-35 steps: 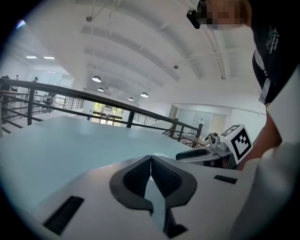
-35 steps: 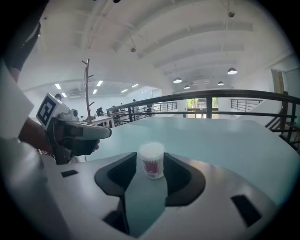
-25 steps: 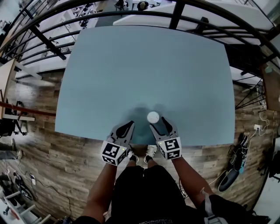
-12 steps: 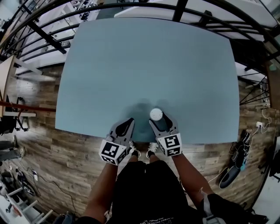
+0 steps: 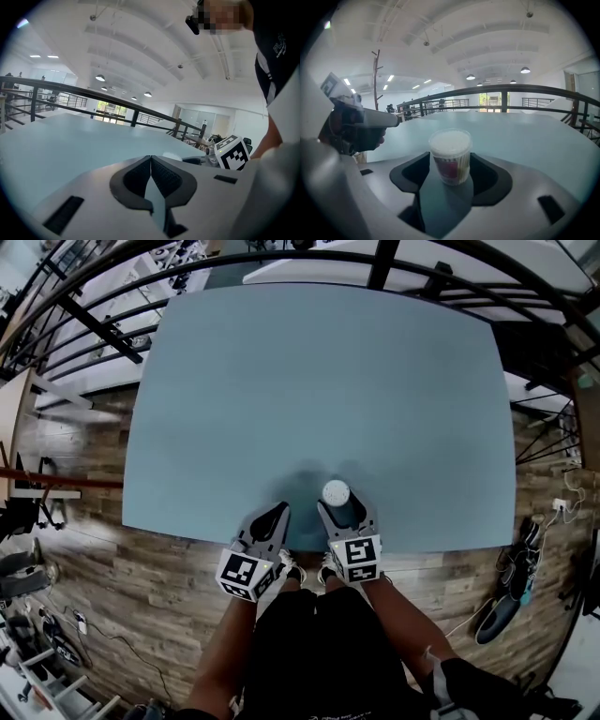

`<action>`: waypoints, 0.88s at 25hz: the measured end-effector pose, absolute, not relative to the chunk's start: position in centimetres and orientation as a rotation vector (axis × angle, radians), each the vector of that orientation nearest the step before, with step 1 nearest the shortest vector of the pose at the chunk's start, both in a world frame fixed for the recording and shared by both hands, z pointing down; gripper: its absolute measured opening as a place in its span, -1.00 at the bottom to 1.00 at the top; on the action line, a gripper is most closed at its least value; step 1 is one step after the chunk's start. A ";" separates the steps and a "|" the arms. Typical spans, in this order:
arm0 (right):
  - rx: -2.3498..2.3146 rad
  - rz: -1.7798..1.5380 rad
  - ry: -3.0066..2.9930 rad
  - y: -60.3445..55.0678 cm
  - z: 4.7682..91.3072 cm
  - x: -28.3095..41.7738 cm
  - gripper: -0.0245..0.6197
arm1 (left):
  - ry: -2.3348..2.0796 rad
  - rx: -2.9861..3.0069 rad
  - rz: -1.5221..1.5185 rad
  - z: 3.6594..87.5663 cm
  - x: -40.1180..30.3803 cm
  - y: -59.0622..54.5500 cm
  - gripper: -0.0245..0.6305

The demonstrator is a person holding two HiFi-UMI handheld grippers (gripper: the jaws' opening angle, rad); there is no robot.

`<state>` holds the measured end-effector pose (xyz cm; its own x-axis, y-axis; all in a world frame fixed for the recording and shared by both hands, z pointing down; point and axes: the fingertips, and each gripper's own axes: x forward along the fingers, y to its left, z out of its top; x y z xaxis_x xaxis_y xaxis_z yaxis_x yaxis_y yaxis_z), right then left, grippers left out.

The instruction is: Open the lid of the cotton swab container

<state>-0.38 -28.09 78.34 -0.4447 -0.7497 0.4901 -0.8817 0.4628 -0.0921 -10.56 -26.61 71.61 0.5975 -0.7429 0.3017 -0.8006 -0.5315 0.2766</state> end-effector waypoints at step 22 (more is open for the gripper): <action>1.335 0.384 -2.435 -28.5 73.7 0.5 -0.18 | -1.250 2.459 0.203 69.9 -10.3 -25.5 -0.89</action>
